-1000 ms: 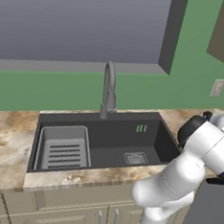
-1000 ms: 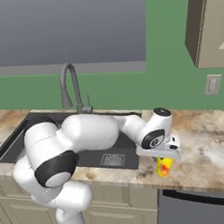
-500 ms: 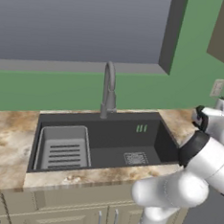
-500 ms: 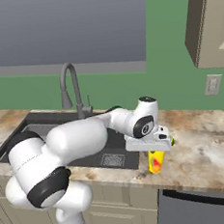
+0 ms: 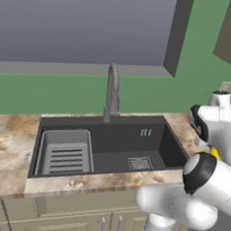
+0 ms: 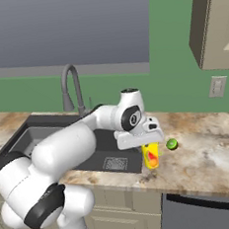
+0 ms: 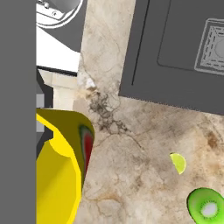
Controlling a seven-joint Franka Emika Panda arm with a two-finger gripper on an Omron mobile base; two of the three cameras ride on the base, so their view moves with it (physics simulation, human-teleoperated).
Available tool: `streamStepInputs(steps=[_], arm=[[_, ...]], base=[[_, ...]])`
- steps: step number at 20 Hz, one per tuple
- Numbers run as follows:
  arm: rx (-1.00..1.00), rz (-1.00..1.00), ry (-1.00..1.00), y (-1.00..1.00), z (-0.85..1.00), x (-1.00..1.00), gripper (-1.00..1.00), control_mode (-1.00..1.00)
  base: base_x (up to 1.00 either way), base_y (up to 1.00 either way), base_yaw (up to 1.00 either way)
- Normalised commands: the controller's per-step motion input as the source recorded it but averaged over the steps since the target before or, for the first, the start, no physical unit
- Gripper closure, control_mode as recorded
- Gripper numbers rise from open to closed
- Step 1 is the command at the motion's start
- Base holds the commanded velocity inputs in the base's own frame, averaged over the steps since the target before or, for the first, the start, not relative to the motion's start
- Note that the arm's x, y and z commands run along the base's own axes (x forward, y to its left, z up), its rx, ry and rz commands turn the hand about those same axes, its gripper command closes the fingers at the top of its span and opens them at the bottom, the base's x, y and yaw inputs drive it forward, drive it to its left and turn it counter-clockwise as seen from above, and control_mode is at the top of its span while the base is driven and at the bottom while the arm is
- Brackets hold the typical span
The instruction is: Remove the kiwi and lemon wedge from the sink. Then move the bowl and cup from the counter to the sink for washing.
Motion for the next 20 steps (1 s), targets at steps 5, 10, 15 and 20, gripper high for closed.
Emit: streamStepInputs(steps=[5, 10, 15, 20], arm=[[0.0, 0.16, 0.0, 0.25, 0.24, 0.0, 1.0, -1.0], [0.0, 0.05, 0.0, 0.24, 0.21, 0.01, 1.0, -1.0], [0.01, 0.09, 0.0, 0.29, 0.2, 0.0, 1.0, -1.0], [0.04, 0.15, 0.0, 0.34, 0.13, 0.0, 1.0, -1.0]], base=[[0.0, 0.0, 0.0], [0.0, 0.0, 0.0], [0.0, 0.0, 0.0], [0.0, 0.0, 0.0]])
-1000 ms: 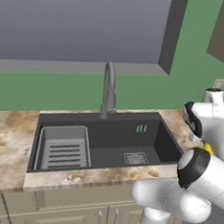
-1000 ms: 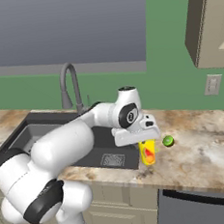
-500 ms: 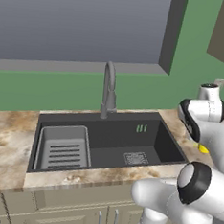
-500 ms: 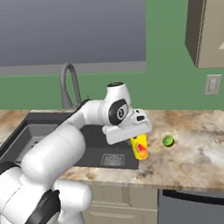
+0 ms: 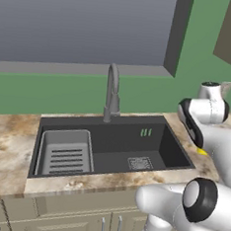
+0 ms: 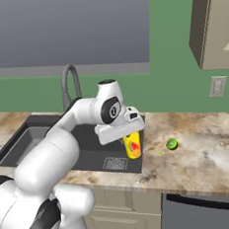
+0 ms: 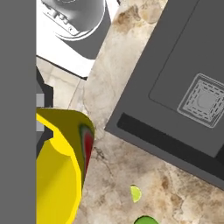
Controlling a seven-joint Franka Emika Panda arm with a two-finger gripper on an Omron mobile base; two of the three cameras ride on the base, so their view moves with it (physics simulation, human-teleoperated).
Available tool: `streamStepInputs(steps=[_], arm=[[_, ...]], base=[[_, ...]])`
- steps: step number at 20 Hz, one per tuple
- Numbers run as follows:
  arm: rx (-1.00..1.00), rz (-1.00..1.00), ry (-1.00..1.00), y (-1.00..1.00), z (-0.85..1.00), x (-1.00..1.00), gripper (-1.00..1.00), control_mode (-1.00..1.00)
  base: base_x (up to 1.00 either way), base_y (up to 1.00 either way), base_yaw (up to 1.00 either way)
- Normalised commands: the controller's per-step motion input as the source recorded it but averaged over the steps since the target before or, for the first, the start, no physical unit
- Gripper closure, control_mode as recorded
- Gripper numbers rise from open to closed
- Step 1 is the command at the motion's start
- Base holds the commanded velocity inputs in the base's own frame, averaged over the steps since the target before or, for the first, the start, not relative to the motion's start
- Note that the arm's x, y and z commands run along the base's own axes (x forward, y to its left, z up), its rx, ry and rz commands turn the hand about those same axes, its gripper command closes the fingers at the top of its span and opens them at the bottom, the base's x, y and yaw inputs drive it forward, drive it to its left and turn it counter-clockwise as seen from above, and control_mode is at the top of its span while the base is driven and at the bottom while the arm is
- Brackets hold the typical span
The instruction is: Remove the kiwi and lemon wedge from the sink. Then move the bowl and cup from the counter to the sink for washing.
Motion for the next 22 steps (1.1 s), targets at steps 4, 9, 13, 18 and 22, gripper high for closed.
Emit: streamStepInputs(steps=[4, 9, 13, 18, 22], arm=[[0.12, 0.17, -0.01, 0.33, 0.03, 0.03, 1.0, -1.0], [0.23, 0.19, -0.01, 0.23, 0.0, 0.09, 1.0, -1.0], [0.21, 0.17, -0.07, 0.25, 0.0, 0.15, 1.0, -1.0], [0.12, 0.16, -0.12, 0.22, 0.0, 0.22, 1.0, -1.0], [0.03, 0.09, -0.12, 0.12, 0.0, 0.26, 1.0, -1.0]], base=[[0.0, 0.0, 0.0], [0.0, 0.0, 0.0], [0.0, 0.0, 0.0], [0.0, 0.0, 0.0], [0.0, 0.0, 0.0]])
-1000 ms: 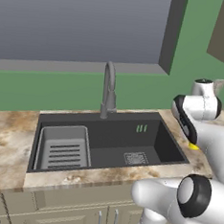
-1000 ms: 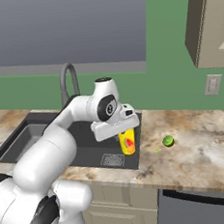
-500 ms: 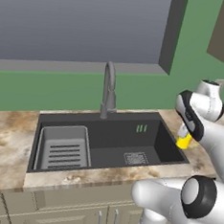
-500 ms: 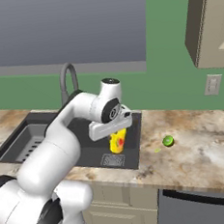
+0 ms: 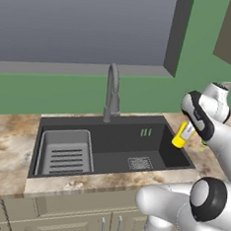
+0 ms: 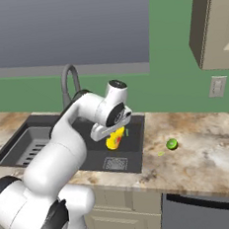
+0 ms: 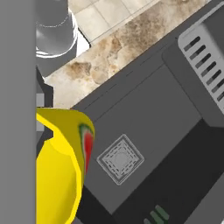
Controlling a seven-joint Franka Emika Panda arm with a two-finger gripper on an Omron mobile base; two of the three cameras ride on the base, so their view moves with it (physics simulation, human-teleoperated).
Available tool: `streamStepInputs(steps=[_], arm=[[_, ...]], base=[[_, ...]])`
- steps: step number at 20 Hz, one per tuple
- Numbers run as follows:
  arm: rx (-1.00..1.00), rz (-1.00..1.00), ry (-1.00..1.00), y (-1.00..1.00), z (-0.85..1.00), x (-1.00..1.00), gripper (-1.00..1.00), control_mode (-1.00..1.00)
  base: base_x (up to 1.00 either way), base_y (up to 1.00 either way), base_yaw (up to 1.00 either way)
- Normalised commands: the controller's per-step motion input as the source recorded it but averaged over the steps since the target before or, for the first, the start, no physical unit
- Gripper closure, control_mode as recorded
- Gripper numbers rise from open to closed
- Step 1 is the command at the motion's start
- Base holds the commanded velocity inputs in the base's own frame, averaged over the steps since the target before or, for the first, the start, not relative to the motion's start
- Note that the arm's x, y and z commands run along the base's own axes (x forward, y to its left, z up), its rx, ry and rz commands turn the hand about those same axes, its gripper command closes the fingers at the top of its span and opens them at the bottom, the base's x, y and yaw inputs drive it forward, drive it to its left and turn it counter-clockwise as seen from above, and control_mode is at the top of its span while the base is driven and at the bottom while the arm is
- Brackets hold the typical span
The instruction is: Remove the kiwi and lemon wedge from the sink. Then move the bowl and cup from the counter to the sink for washing.
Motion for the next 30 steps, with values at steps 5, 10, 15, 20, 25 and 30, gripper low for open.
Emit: streamStepInputs(steps=[5, 10, 15, 20, 25, 30], arm=[[0.0, 0.02, -0.1, 0.11, -0.03, 0.28, 1.0, -1.0], [0.0, 0.0, -0.06, 0.1, -0.09, 0.3, 1.0, -1.0], [0.0, 0.0, -0.02, 0.07, -0.13, 0.28, 1.0, -1.0], [0.0, 0.0, 0.0, 0.02, -0.15, 0.27, 1.0, -1.0], [0.0, 0.0, 0.0, 0.0, -0.17, 0.25, 1.0, -1.0], [0.0, 0.0, 0.0, 0.01, -0.2, 0.21, 1.0, -1.0]], base=[[0.0, 0.0, 0.0], [0.0, 0.0, 0.0], [0.0, 0.0, 0.0], [0.0, 0.0, 0.0], [0.0, 0.0, 0.0], [0.0, 0.0, 0.0]])
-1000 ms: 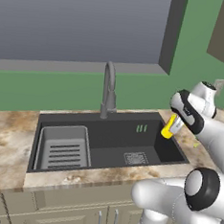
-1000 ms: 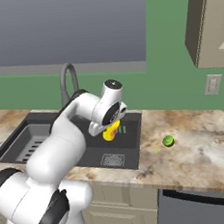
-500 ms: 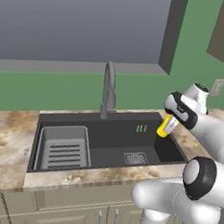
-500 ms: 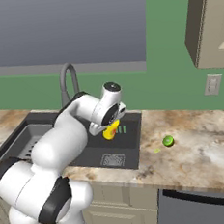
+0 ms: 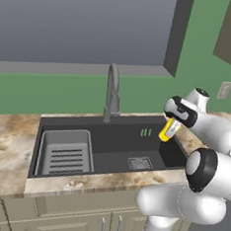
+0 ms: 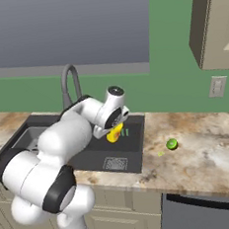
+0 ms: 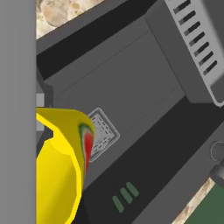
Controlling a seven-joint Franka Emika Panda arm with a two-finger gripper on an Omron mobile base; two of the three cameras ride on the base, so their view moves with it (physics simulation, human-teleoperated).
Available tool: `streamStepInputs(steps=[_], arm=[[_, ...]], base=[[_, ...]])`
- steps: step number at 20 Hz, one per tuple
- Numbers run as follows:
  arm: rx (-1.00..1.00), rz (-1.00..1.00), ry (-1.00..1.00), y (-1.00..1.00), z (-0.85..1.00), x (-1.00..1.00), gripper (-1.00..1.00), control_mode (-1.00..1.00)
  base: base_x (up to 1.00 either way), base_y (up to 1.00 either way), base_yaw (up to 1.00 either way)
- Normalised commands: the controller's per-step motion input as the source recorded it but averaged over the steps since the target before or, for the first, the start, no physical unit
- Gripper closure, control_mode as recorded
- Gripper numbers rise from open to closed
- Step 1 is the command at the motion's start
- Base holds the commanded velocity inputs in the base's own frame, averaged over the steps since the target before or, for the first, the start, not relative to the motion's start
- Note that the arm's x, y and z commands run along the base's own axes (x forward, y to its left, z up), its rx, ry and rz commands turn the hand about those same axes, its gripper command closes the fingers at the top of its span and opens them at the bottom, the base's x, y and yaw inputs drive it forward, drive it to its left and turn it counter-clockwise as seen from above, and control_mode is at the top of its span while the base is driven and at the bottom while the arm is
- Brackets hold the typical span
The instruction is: Remove the kiwi and lemon wedge from the sink. Then move the bowl and cup from the counter to the sink for washing.
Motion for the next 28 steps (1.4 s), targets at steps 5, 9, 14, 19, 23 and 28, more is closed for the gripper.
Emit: streamStepInputs(steps=[5, 9, 14, 19, 23, 28], arm=[[0.0, 0.0, 0.02, 0.01, -0.22, 0.21, 1.0, -1.0], [0.0, 0.0, 0.04, 0.01, -0.24, 0.21, 1.0, -1.0], [-0.05, 0.0, 0.05, 0.04, -0.26, 0.21, 1.0, -1.0], [-0.04, 0.0, 0.03, 0.0, -0.26, 0.22, 1.0, -1.0], [-0.08, 0.0, 0.01, 0.0, -0.31, 0.21, 1.0, -1.0], [-0.03, 0.0, 0.0, 0.0, -0.3, 0.19, 1.0, -1.0]], base=[[0.0, 0.0, 0.0], [0.0, 0.0, 0.0], [0.0, 0.0, 0.0], [0.0, 0.0, 0.0], [0.0, 0.0, 0.0], [0.0, 0.0, 0.0]])
